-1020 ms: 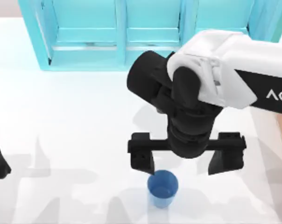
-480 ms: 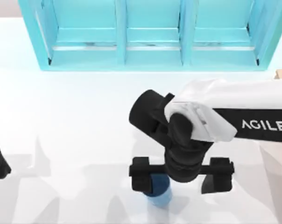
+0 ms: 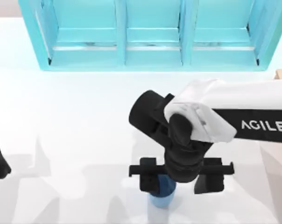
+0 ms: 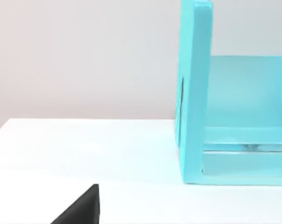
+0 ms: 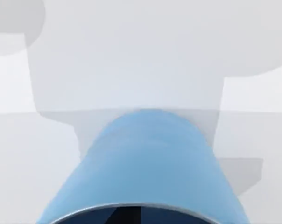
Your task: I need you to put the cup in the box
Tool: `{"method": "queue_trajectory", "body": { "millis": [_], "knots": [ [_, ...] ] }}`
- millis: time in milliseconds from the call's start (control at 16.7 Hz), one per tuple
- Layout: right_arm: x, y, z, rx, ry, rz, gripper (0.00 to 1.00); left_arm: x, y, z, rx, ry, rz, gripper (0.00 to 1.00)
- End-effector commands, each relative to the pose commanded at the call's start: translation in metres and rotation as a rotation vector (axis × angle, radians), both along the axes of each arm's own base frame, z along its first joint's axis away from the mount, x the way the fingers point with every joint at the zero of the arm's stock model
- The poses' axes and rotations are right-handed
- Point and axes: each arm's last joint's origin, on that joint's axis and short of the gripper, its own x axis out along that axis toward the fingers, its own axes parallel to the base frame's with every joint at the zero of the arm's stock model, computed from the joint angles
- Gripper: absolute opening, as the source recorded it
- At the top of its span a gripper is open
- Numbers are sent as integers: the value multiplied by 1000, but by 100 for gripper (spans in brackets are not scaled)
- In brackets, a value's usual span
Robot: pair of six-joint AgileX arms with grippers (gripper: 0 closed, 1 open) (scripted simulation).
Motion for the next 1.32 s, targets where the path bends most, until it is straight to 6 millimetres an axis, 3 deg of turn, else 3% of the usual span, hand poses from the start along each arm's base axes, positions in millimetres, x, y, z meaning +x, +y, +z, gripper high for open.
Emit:
{"method": "queue_trajectory", "body": {
  "millis": [420, 1080, 1320],
  "knots": [
    [0, 0, 0, 0, 0, 0, 2, 0, 0, 0, 0, 0, 0, 100],
    [2, -2, 1, 0, 5, 0, 0, 0, 0, 0, 0, 0, 0, 100],
    [18, -22, 12, -15, 73, 29, 0, 0, 0, 0, 0, 0, 0, 100]
  ]
}}
